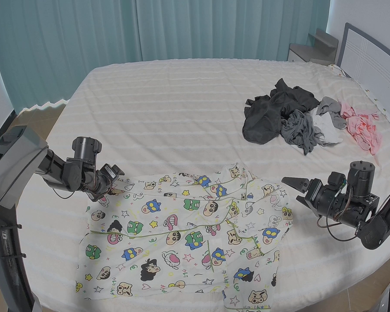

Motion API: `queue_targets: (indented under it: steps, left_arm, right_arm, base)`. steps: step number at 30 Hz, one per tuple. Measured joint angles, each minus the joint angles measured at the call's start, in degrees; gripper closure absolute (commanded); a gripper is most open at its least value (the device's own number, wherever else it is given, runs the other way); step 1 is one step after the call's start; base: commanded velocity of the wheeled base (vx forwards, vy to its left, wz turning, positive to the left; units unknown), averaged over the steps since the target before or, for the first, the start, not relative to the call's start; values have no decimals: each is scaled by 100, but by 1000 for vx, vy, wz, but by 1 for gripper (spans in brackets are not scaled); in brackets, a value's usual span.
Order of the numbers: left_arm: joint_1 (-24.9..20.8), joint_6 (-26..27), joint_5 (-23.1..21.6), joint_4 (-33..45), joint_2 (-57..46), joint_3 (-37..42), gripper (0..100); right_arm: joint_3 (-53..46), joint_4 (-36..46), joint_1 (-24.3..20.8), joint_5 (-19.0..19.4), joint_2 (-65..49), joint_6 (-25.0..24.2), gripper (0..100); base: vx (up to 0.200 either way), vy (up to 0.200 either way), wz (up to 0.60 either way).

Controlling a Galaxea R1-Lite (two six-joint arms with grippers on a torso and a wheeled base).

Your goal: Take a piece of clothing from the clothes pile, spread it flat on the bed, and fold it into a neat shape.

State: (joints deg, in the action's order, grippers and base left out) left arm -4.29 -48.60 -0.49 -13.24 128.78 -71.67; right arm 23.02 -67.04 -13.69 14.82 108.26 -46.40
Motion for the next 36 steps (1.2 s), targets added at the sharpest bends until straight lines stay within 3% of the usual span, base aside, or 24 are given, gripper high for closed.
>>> queue_targets:
  steps: [20,28,36]
  left_arm:
    - [261,-685,839,5,1485,-3174,0]
    - [447,-717,724,35,1323,-2988,0]
    - [580,-501,-134,-260,534,-1240,0]
  right_arm:
    - [-59,-7,-11,22,15,0,0]
    - [-61,-10,-6,23,33,1,0]
    - [-69,-7,5,22,34,0,0]
  base:
    - [0,0,0]
    - [0,0,0]
    - [0,0,0]
